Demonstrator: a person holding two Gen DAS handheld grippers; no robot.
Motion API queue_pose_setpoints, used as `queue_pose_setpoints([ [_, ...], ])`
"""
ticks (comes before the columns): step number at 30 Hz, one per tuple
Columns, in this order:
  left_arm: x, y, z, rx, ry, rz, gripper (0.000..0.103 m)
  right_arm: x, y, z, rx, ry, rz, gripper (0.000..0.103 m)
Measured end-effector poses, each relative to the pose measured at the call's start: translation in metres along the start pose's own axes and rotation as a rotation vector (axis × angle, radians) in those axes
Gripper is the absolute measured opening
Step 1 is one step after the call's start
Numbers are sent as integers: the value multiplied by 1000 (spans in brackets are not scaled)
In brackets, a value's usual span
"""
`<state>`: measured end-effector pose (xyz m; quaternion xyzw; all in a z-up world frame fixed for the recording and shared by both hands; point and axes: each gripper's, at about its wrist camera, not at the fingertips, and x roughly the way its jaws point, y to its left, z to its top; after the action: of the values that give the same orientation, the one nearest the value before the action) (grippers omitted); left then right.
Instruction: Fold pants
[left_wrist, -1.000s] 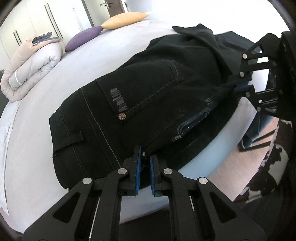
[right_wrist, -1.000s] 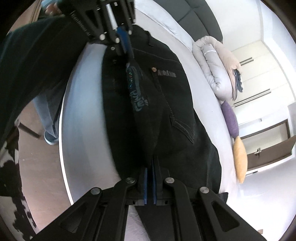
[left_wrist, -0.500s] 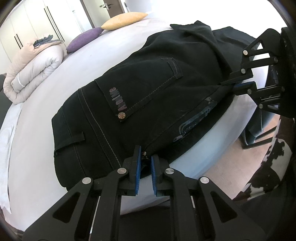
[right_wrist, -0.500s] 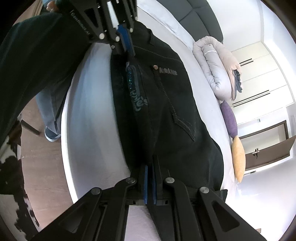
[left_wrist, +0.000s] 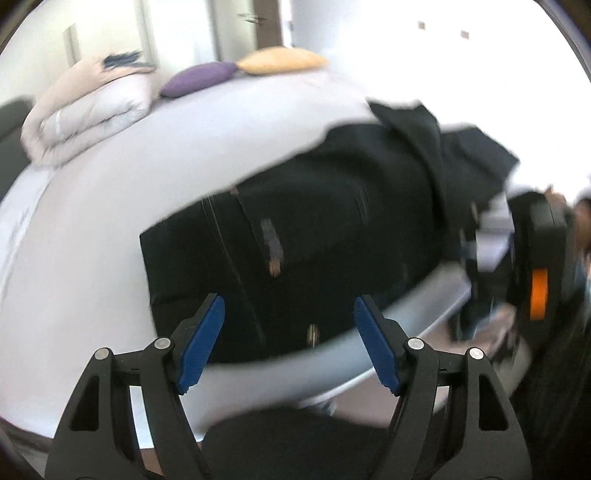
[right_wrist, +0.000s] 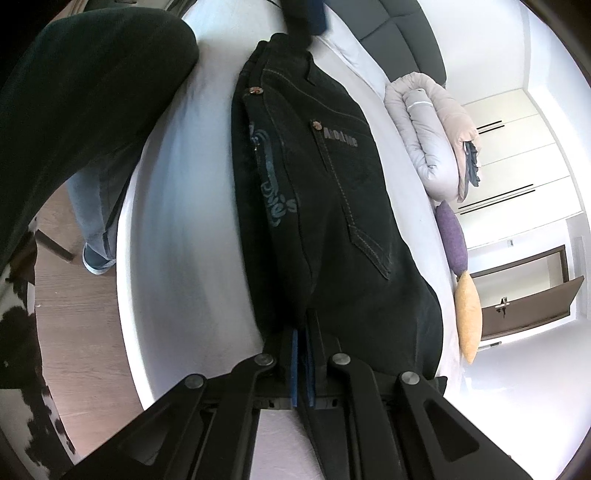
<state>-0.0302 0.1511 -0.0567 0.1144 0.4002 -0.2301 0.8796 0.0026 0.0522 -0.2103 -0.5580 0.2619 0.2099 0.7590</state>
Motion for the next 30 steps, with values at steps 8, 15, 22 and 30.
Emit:
queue_pose_setpoints([
  [8,117,-11,38,-182,113,-48,54,-2,1,-2,35,-10,-5,8],
  [15,136,-19,42,-176,86,35,55,-20,-15,-15,156,-46,71,13],
  [22,147,-22,43,-214,59,30,56,-24,-159,-79,801,-77,323,63],
  [30,146,-20,38,-231,32,33,56,113,-331,-186,1442,282,147,79],
])
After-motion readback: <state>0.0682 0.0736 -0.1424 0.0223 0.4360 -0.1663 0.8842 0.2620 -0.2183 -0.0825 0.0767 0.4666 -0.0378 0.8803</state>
